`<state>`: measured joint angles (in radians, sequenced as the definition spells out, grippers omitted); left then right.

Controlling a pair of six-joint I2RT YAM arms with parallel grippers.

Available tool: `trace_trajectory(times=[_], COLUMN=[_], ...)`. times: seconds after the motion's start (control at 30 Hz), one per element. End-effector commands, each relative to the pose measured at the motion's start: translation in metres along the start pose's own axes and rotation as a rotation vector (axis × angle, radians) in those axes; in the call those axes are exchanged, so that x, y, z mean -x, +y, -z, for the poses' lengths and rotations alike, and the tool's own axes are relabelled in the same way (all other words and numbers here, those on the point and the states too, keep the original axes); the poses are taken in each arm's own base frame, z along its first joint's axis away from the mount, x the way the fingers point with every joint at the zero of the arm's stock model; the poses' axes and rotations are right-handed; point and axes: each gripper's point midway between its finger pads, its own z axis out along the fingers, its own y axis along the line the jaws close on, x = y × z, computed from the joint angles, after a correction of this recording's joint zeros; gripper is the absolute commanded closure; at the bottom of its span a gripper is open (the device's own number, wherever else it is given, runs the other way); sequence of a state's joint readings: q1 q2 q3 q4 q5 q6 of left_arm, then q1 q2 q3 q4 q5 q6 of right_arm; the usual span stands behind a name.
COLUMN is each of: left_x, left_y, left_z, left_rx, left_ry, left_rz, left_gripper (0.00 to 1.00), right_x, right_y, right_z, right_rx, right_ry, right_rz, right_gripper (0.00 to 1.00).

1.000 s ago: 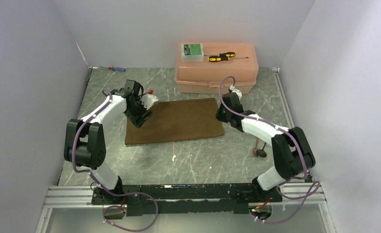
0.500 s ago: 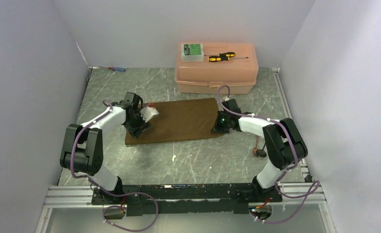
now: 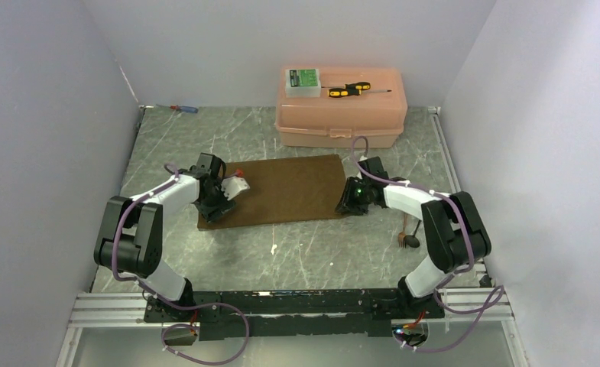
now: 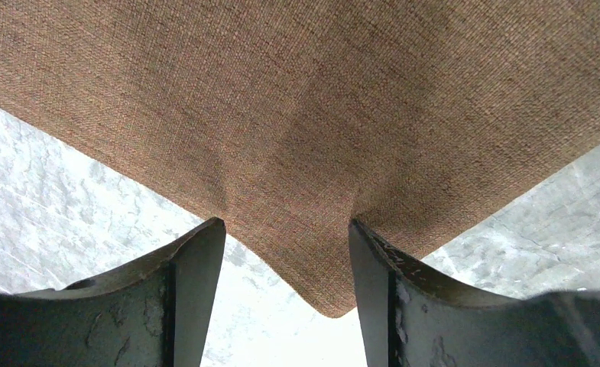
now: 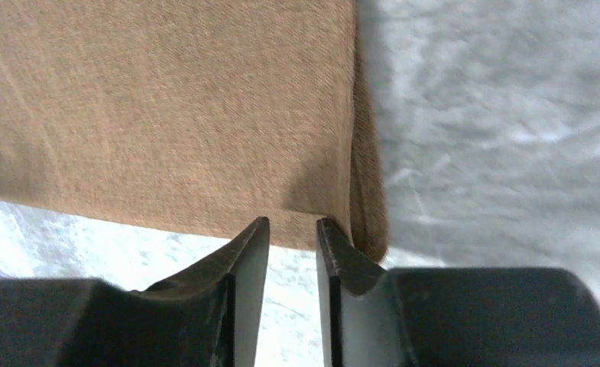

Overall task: Fold the napkin into a case and place the utensils inside
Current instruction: Smooth out the rectangle-folded napkin at the center of the board.

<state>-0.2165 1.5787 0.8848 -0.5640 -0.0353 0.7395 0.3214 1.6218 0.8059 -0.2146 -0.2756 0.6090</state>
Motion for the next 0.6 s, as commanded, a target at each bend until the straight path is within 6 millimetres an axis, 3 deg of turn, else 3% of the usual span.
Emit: trace_trajectory(times=[0.0,0.17,0.43,0.57], left_x=[0.000,0.001,0.006,0.008], left_y=[0.008,0.008,0.009,0.010], left_z=[-0.005,-0.001,0.003,0.004], left_rx=[0.048,0.048,0.044,0.043], left_ry=[-0.013,-0.020,-0.034,-0.039], left_rz=[-0.002,0.009,0.021,0.023], left_gripper=[0.34,0.34,0.34,0.34], right_x=[-0.008,-0.007,-0.011,-0.006], right_y=[-0.028,-0.044,-0.055,-0.048], right_z=[0.021,0.032,0.031,0.024], right_rx=[-0.124,-0.213,-0.277,-0.237], right_ry=[0.003,-0.044,-0.033,-0.058], right_rz=[-0.009,-0.031,-0.077,-0.102], right_gripper=[0.61,0.39,0.37,0.39])
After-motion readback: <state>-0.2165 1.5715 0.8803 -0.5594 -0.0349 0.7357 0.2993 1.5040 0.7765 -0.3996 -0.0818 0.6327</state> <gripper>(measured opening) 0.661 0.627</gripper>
